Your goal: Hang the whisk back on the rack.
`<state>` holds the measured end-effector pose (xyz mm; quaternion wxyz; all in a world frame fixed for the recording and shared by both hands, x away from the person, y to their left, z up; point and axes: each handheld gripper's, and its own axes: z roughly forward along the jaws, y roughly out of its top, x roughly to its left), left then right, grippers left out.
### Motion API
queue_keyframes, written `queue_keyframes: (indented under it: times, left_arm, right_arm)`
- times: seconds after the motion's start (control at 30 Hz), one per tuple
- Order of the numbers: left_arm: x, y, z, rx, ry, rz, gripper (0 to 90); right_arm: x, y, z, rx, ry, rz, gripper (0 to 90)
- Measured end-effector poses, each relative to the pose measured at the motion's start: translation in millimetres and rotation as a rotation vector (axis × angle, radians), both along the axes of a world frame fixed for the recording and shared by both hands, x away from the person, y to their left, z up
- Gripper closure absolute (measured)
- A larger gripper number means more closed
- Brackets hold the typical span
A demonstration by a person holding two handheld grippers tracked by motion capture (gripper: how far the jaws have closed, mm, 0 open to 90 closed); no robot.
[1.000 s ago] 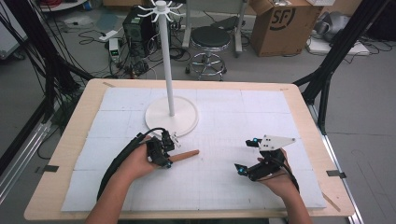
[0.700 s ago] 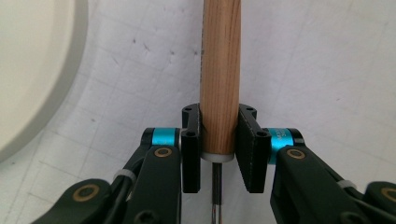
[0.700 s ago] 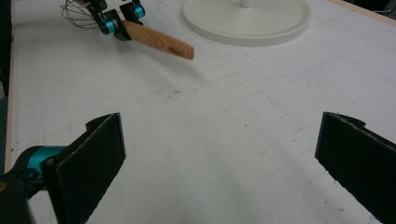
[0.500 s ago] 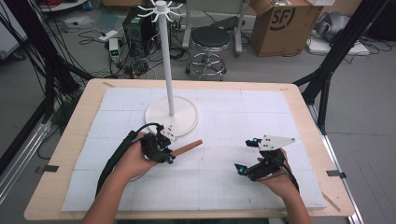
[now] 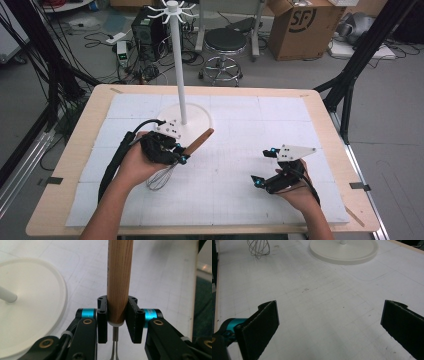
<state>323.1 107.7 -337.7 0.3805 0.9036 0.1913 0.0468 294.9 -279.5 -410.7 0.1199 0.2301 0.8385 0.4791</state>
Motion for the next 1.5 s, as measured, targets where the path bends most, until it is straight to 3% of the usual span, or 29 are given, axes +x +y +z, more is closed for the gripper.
queue_keyframes:
  times: [0.1, 0.47, 0.77, 1.2, 1.5]
  left_arm:
    - [1.0, 2.8, 6.3, -0.048, -0.002, 0.005, 73.5]
    - [4.3, 6.8, 37.6, -0.104, -0.049, 0.011, 73.6]
    - [13.4, 9.5, 58.0, -0.152, -0.046, 0.009, 73.6]
    - [32.9, 6.2, 101.4, -0.183, -0.068, 0.005, 73.5]
    - [44.0, 6.2, 121.1, -0.2, -0.084, 0.028, 73.5]
  right_arm:
    - [0.4, -0.1, -0.1, 0.001, -0.004, 0.0, 0.7]
    - [0.3, 0.6, -0.1, 0.001, 0.0, 0.004, 0.7]
    - [0.4, -0.2, 0.1, 0.004, -0.001, 0.004, 0.7]
    - [0.8, -0.1, 0.1, 0.008, 0.005, 0.005, 0.7]
    - [0.9, -1.7, 0.6, 0.013, -0.002, 0.006, 0.7]
